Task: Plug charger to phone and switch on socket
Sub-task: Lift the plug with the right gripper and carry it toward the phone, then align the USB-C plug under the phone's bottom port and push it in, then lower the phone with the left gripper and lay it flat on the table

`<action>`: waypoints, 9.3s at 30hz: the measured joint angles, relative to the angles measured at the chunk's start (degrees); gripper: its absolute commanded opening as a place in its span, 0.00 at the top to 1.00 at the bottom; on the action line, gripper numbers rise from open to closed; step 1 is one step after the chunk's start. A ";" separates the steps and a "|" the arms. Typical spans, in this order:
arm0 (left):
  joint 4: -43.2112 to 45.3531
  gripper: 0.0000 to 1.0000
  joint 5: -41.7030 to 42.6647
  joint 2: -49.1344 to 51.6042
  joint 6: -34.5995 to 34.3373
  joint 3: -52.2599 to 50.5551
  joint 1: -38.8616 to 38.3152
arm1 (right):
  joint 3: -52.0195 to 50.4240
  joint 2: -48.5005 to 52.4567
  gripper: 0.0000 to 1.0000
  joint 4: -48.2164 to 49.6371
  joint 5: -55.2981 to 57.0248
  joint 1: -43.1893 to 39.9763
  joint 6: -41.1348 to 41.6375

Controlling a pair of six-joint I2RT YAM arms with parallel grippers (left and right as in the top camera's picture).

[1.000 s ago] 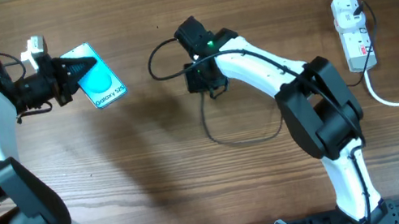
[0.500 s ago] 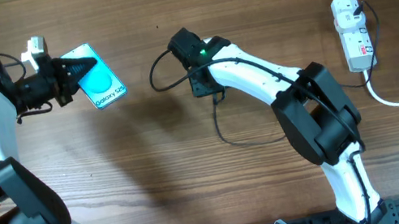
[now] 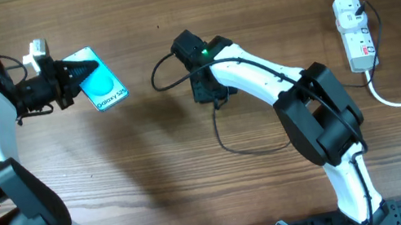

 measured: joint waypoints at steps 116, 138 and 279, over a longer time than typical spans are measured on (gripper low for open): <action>41.38 0.96 12.55 -3.13 -28.89 -0.11 -27.80 | -44.76 -46.23 0.96 63.76 -66.88 -9.33 6.25; 42.21 0.96 12.94 -3.15 -28.92 -0.11 -27.76 | -44.87 -46.18 0.96 65.92 -66.60 -9.33 10.51; 3.54 0.45 -66.49 3.37 -5.44 -1.95 -30.47 | -45.24 -45.97 0.49 30.25 -44.28 -13.68 -12.59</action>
